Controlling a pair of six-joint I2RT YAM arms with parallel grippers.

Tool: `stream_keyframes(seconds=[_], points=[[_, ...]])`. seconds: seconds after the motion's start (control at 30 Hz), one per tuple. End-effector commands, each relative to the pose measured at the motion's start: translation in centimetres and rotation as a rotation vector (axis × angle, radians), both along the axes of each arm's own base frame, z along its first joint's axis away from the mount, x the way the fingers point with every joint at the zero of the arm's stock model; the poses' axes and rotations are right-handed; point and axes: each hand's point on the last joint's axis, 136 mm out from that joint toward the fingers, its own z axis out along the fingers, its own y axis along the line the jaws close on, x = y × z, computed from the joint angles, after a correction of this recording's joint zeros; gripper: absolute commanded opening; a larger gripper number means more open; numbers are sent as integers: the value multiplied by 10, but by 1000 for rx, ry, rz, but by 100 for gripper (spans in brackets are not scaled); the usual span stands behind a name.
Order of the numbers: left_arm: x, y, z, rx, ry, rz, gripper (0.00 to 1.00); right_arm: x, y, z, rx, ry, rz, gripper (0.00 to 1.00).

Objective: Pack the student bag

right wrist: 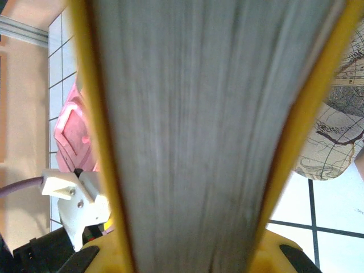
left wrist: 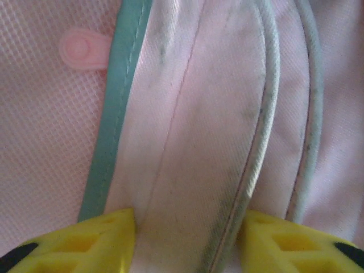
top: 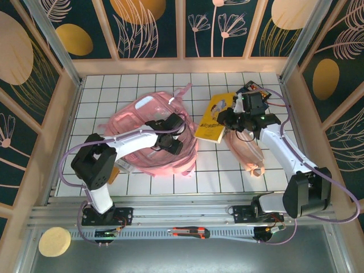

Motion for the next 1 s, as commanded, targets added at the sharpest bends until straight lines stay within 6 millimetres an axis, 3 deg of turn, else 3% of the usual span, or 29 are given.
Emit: stream_keyframes(seconds=[0.0, 0.17, 0.27, 0.33, 0.4, 0.53, 0.57, 0.63, 0.73, 0.97], points=[[15, -5, 1, 25, -39, 6, 44, -1, 7, 24, 52, -83, 20, 0], [15, -4, -8, 46, -23, -3, 33, 0, 8, 25, 57, -87, 20, 0], [9, -3, -14, 44, 0, -12, 4, 2, 9, 26, 58, -86, 21, 0], [7, -3, -10, 35, 5, -12, 0, 4, 9, 28, 61, -90, 21, 0], [10, -4, 8, 19, -22, -5, 0, 5, 10, 31, 64, -95, 21, 0], [29, -7, 75, -73, -137, 24, 0, 7, 10, 34, 77, -97, 15, 0], [33, -6, 101, -117, -175, 30, 0, 7, 10, 34, 80, -96, 11, 0], [40, 0, 124, -153, -203, 40, 0, 8, 10, 34, 89, -94, 3, 0], [46, 9, 144, -179, -226, 42, 0, 8, 8, 36, 103, -89, -13, 0], [49, 24, 163, -230, -250, 47, 0, 5, 9, 40, 139, -71, -25, 0]])
